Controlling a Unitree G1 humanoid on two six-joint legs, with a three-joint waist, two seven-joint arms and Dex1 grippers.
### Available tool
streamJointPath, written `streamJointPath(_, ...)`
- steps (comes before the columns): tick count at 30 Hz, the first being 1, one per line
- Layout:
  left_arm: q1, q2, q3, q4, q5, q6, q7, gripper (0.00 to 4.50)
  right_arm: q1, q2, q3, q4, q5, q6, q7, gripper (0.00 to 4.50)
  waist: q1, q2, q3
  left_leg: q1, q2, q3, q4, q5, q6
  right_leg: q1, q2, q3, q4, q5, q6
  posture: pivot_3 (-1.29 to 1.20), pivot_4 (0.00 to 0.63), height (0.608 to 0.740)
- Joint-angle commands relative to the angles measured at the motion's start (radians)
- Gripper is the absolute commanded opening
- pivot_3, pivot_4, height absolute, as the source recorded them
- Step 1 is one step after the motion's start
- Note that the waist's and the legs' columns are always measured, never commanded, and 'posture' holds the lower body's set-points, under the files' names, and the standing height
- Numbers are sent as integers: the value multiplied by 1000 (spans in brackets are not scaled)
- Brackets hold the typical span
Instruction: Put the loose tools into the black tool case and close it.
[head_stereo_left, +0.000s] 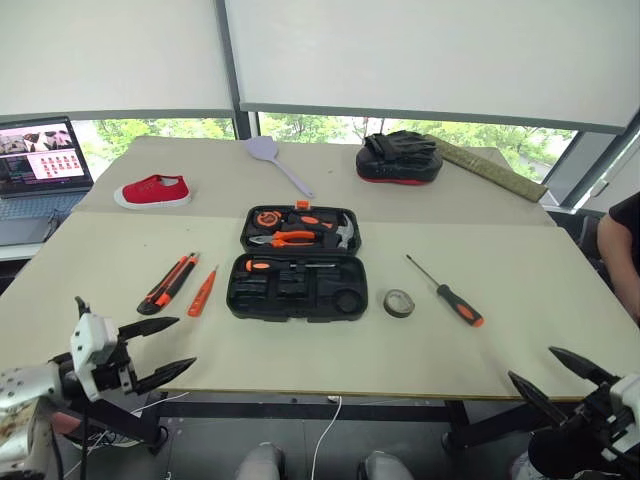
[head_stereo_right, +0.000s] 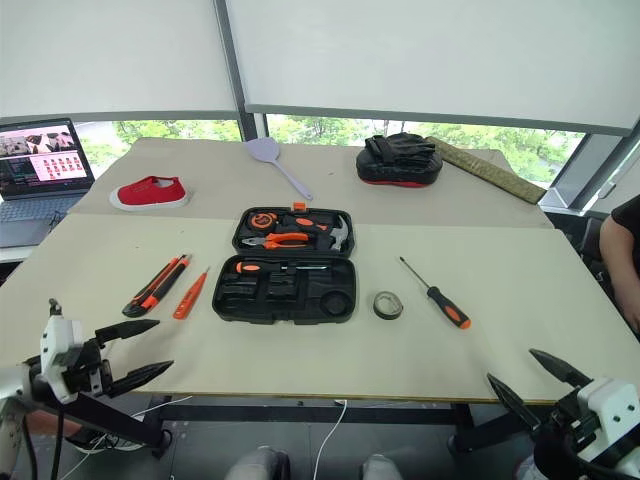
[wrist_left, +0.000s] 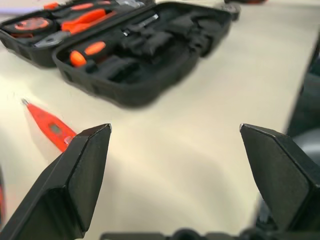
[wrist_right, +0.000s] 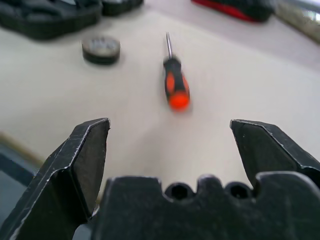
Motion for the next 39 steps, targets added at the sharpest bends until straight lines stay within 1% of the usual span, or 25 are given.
streamJointPath(1,48,-5,46,-71,-50,-12,15,4398,9,-9,-38,-63,26,30,-54,4500,-2,0,0,0,0,0,0,0,0,0,0,0,0,0,0,0,150,740)
streamJointPath(3,51,-13,32,-109,-59,1,38,4398,-7,-42,-1,-145,48,119,-68,4500,-3,1,0,1,0,0,0,0,0,0,0,1,0,0,0,0,150,740)
streamJointPath(5,38,-23,16,-160,-84,25,66,4398,-73,-92,13,-225,15,286,-200,4500,-7,2,0,2,0,0,0,0,0,0,0,1,0,0,0,0,150,740)
streamJointPath(7,44,-32,-1,-197,-101,54,79,4398,-130,-151,33,-282,6,455,-281,4500,-8,3,0,2,0,0,0,0,0,0,0,2,0,0,0,0,150,740)
streamJointPath(10,66,-38,-22,-226,-113,81,75,4398,-245,-258,106,-320,39,629,-272,4500,-8,3,0,3,-1,1,-1,0,0,1,0,2,0,0,0,0,150,740)
streamJointPath(14,60,-45,-41,-211,-105,80,80,4398,-440,-375,255,-253,29,823,-233,4500,-9,2,1,1,-1,3,-1,0,3,0,2,1,0,-1,-1,0,150,740)
streamJointPath(17,41,-57,-72,-209,-93,72,81,4398,-565,-422,388,-145,-21,892,-181,4500,0,2,1,-3,-1,6,-1,4,10,0,4,1,0,2,-6,0,150,740)
streamJointPath(20,16,-73,-95,-219,-91,71,97,4398,-669,-437,502,-23,-89,886,-132,4500,3,1,1,-3,-2,7,-1,3,10,-2,3,1,-2,2,-7,0,150,740)
streamJointPath(24,7,-79,-106,-229,-95,71,105,4398,-772,-410,572,121,-135,857,-89,4500,-1,1,2,-8,-2,7,-1,4,11,-2,3,1,-1,2,-6,0,150,740)
streamJointPath(26,15,-80,-111,-242,-101,75,103,4398,-805,-391,592,205,-170,800,-81,4500,-3,1,2,-8,-2,7,-1,4,11,-3,4,2,-1,2,-6,0,150,740)
streamJointPath(29,20,-82,-129,-259,-102,75,96,4500,-847,-349,599,310,-205,702,-67,3756,-4,0,2,-8,-2,8,-1,4,11,-3,5,2,-1,3,-5,0,150,740)
streamJointPath(31,17,-86,-142,-273,-102,77,101,4500,-865,-333,603,354,-222,663,-52,3037,-7,0,2,-8,-2,8,-1,4,11,-2,5,2,-1,6,0,0,150,740)
streamJointPath(32,13,-87,-147,-282,-105,82,106,4500,-868,-329,597,365,-222,658,-43,2759,-8,0,2,-8,-2,8,-1,4,11,-3,5,2,-1,6,1,0,150,740)
streamJointPath(35,12,-82,-155,-302,-121,103,111,4500,-857,-333,563,366,-209,645,-24,1652,-8,0,2,-8,-1,8,0,4,11,-2,5,2,-1,6,1,0,150,740)
streamJointPath(36,22,-73,-152,-320,-140,131,111,4500,-854,-347,552,340,-207,613,-9,1402,-7,0,2,-8,-1,8,0,4,10,-2,5,2,-1,6,1,0,150,740)
streamJointPath(37,30,-67,-150,-333,-154,152,111,4500,-852,-356,544,322,-206,590,2,1060,-7,0,2,-8,-1,8,0,4,10,-2,5,2,-1,6,0,0,150,740)
streamJointPath(39,51,-66,-137,-369,-176,182,128,4500,-891,-359,516,240,-174,545,34,1039,-8,1,2,-8,-1,8,0,4,10,-2,5,2,-1,6,0,0,150,740)
